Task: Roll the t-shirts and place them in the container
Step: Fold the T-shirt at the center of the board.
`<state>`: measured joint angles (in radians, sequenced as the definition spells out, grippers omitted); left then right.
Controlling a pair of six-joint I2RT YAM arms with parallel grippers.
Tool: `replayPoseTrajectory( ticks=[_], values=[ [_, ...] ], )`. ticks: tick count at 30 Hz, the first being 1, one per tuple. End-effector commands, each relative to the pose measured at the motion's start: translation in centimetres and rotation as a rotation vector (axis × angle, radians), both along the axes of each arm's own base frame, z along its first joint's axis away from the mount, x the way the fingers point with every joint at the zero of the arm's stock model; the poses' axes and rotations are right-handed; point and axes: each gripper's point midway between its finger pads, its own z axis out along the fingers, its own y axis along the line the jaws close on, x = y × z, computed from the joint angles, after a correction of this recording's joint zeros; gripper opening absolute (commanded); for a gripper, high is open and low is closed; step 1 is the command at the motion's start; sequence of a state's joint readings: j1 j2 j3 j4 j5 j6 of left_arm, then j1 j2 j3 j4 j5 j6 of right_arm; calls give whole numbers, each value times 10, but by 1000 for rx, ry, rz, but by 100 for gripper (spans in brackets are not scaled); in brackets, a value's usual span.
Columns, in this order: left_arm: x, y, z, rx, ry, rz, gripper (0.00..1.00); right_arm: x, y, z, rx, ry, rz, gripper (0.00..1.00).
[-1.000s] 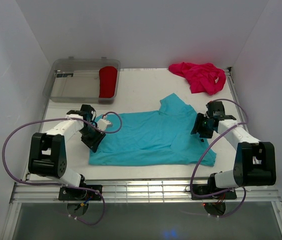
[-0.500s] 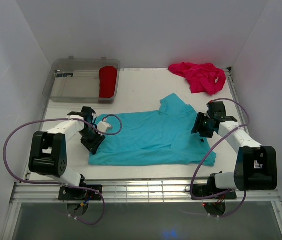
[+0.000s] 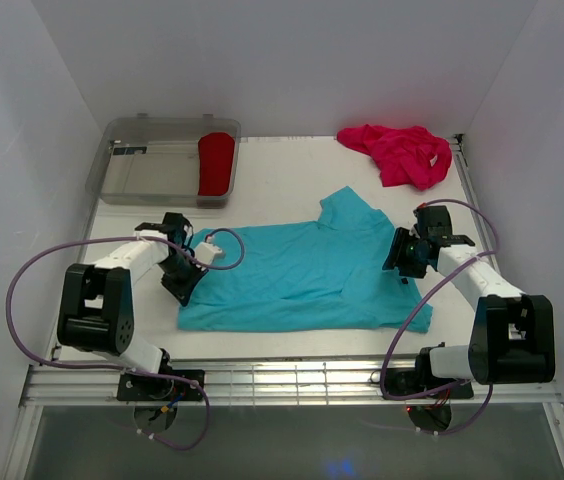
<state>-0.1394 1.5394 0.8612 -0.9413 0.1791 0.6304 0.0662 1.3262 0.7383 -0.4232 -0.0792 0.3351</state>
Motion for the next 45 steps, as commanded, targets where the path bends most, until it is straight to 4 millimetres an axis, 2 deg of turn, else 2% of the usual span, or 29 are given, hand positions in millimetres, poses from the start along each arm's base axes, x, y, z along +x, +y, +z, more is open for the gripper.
replayPoseTrajectory(
  ticks=[1, 6, 9, 18, 25, 26, 28, 32, 36, 40, 45],
  values=[
    [17, -5, 22, -26, -80, 4, 0, 6, 5, 9, 19, -43, 23, 54],
    [28, -7, 39, -31, -122, 49, 0, 14, 11, 14, 36, -90, 66, 54],
    [29, -11, 47, -55, -142, 46, 0, 17, 8, 11, 12, -92, 63, 55],
    [28, -12, 48, -56, -129, 45, 0, 31, 5, -8, -15, -45, 71, 54],
    [30, -11, 49, -49, -139, 57, 0, 37, 9, -15, 0, -43, 90, 25],
    [31, -9, 49, -41, -147, 56, 0, 38, 9, -14, -3, -44, 88, 15],
    [33, -3, 51, -7, -166, 62, 0, 39, 4, -11, -28, -57, 75, 8],
    [38, 6, 53, 39, -200, 72, 0, 45, 2, 5, -41, -126, 82, 8],
    [46, -1, 59, 6, -227, 88, 0, 51, 3, 21, -35, -189, 81, 8],
    [48, -5, 50, -11, -210, 96, 0, 49, 4, 14, -33, -157, 79, 8],
    [44, 5, 30, 46, -192, 109, 0, 40, 0, 0, -48, -108, 70, 8]
  ],
)
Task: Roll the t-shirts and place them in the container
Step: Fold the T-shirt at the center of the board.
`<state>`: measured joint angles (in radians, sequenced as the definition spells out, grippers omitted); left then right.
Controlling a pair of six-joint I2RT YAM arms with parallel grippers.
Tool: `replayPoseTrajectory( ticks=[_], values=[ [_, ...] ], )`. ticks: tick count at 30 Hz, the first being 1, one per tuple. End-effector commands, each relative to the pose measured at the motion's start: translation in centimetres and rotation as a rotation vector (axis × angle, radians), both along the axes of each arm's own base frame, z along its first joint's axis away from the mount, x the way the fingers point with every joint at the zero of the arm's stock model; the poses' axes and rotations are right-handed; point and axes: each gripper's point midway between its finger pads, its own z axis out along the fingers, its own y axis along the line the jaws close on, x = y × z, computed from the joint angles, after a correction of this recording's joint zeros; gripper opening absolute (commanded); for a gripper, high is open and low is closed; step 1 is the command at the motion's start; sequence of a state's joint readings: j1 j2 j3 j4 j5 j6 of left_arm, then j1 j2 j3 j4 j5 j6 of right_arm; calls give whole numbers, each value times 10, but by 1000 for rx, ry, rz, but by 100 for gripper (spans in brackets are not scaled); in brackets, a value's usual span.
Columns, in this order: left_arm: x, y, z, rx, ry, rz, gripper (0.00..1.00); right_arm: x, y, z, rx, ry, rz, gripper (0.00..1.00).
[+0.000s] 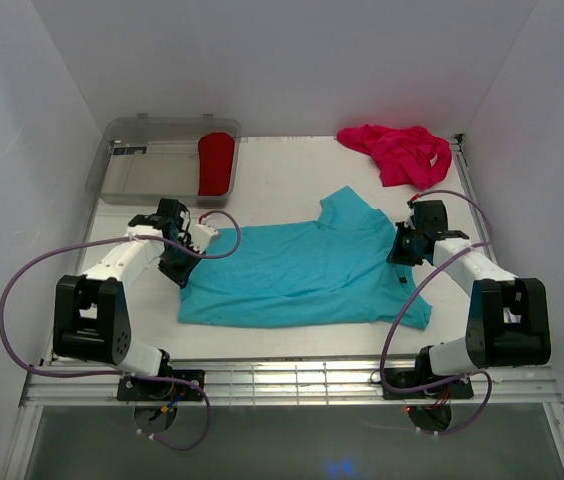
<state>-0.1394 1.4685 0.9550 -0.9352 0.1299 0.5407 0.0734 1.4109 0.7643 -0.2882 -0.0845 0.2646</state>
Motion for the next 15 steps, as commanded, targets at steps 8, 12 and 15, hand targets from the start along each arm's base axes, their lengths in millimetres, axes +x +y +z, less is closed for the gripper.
replayPoseTrajectory(
  ticks=[8, 12, 15],
  values=[
    [37, 13, 23, 63, -216, 52, 0, 13, -13, 15, -66, -60, -37, 8],
    [33, 9, 23, 38, -222, 50, 0, 17, -5, 29, -21, -100, -24, 8],
    [24, 6, 12, 23, -182, 46, 0, 18, -4, 25, -18, -97, -23, 8]
  ],
)
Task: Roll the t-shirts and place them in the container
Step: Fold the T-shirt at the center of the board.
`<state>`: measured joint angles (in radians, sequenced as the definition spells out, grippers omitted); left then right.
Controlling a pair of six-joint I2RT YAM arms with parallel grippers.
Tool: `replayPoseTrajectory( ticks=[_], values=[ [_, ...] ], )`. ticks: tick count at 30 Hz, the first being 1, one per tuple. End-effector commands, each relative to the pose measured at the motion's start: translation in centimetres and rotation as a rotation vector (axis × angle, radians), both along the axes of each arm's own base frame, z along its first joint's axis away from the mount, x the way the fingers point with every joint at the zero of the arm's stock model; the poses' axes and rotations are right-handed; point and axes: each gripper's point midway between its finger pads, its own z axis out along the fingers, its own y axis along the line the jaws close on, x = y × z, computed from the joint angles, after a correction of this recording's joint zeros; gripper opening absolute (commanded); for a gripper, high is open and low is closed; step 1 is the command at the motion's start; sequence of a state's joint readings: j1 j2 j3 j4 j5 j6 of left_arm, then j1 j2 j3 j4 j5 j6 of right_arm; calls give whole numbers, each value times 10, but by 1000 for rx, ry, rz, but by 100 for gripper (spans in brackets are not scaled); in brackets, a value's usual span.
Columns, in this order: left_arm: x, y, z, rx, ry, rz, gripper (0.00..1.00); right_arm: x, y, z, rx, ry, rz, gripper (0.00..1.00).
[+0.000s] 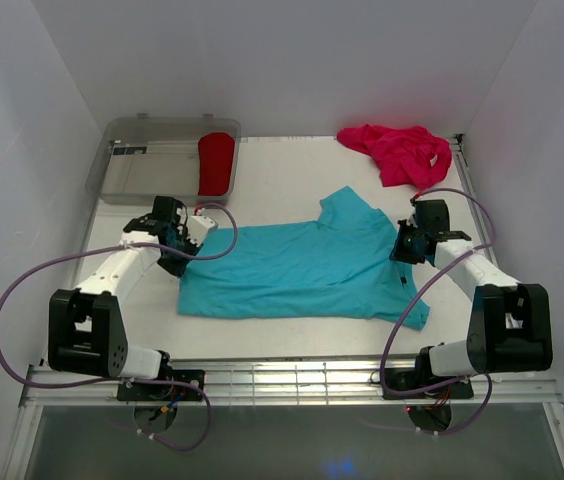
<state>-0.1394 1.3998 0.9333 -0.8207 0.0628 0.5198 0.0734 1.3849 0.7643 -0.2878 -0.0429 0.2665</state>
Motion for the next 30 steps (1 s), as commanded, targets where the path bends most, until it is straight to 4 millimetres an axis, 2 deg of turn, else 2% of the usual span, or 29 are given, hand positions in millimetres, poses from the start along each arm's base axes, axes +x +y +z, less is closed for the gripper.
replayPoseTrajectory(
  ticks=[1, 6, 7, 8, 9, 10, 11, 14, 16, 18, 19, 21, 22, 23, 24, 25, 26, 27, 28, 29, 30],
  values=[
    [-4, -2, -6, -15, -1, 7, 0, 15, 2, 17, 6, -64, 1, 8],
    [-13, -3, -23, -21, 57, -6, 0, 15, 2, 3, 1, -15, 5, 8],
    [-12, -4, -25, -21, 63, -6, 3, 15, 2, 2, 1, -9, 5, 8],
    [-12, -4, -30, -20, 87, 1, 19, 18, 1, 3, -2, -6, 2, 10],
    [-11, -2, -32, -11, 92, 9, 27, 16, -1, -1, -11, 14, -9, 14],
    [-7, -2, -31, -7, 86, 15, 34, 16, -2, 0, -16, 19, -16, 27],
    [-5, -1, -31, 1, 85, 20, 43, 16, -4, 0, -24, 24, -21, 34],
    [8, 2, -21, 20, 42, 39, 47, 21, -5, 13, -31, 15, -24, 39],
    [16, 3, -7, 21, -4, 51, 51, 30, -11, 34, -62, -36, -36, 40],
    [33, 2, 13, 10, -77, 65, 55, 37, -12, 55, -66, -86, -36, 44],
    [40, 1, 23, -5, -117, 96, 57, 47, -11, 71, -63, -129, -37, 50],
    [69, 0, 46, -46, -240, 156, 58, 59, -9, 89, -51, -177, -33, 55],
    [78, -1, 53, -78, -280, 208, 61, 71, -6, 105, -40, -221, -25, 60],
    [86, -1, 57, -95, -315, 230, 61, 81, -4, 113, -36, -260, -19, 62],
    [97, -3, 59, -114, -364, 242, 62, 89, 5, 111, -1, -258, 15, 63],
    [102, -4, 58, -121, -375, 250, 62, 97, 9, 113, 15, -269, 25, 64],
    [106, -5, 48, -126, -358, 265, 62, 111, 14, 126, 30, -305, 41, 64],
    [112, 1, 44, -98, -370, 286, 62, 123, 21, 114, 50, -279, 64, 64],
    [116, 2, 39, -85, -363, 296, 62, 132, 25, 115, 57, -275, 78, 64],
    [119, 7, 24, -56, -336, 309, 61, 153, 32, 114, 63, -271, 96, 63],
    [125, 13, 22, -26, -353, 327, 61, 159, 36, 110, 65, -246, 110, 63]
  ],
)
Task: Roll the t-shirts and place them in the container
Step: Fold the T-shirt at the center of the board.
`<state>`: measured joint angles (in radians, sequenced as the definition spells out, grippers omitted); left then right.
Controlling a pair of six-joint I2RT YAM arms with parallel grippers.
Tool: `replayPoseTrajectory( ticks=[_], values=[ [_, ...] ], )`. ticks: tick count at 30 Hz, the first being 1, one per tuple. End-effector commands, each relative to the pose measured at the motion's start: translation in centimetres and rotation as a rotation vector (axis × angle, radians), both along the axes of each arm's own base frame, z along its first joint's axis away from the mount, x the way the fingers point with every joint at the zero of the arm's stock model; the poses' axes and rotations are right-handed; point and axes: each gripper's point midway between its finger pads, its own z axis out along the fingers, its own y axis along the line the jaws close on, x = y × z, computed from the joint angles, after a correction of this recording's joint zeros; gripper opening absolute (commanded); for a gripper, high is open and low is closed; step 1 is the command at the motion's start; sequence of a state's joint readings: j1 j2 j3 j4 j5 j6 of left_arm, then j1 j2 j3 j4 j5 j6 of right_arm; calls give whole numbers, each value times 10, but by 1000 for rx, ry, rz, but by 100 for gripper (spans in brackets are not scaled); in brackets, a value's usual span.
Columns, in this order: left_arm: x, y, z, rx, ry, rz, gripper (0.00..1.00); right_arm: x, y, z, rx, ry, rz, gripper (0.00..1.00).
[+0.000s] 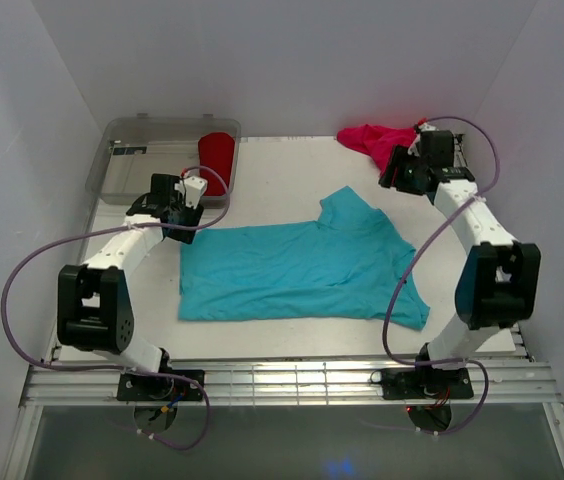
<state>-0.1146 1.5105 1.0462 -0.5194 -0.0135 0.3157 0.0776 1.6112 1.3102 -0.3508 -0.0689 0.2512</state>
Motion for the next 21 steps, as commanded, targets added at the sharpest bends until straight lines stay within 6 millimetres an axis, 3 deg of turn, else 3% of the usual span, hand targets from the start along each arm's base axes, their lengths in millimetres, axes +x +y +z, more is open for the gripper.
replayPoseTrajectory(
  ticks=[1, 5, 8, 9, 10, 12, 13, 14, 17, 21],
  values=[
    [30, 14, -10, 41, -55, 99, 61, 39, 25, -8, 28, 15, 93, 62],
    [42, 17, -17, 23, -75, 120, 56, 77, 48, -28, 18, 34, 143, 61],
    [48, 16, -24, 6, -70, 138, 53, 97, 60, -58, 4, 80, 157, 61],
    [49, 17, -28, 4, -67, 142, 52, 100, 62, -84, -1, 131, 156, 61],
    [49, 18, -31, 1, -62, 148, 52, 109, 67, -78, 1, 115, 162, 61],
    [49, 19, -35, 1, -63, 151, 52, 108, 73, -106, -20, 176, 176, 61],
    [49, 21, -37, 4, -59, 149, 52, 112, 77, -107, -25, 172, 183, 61],
    [47, 17, -39, -16, -51, 128, 53, 109, 80, -121, -35, 201, 194, 61],
    [42, 2, -42, -81, -31, 61, 54, 102, 85, -136, -53, 232, 212, 61],
    [28, -13, -53, -144, 11, 0, 55, 93, 76, -155, -94, 256, 183, 61]
  ],
)
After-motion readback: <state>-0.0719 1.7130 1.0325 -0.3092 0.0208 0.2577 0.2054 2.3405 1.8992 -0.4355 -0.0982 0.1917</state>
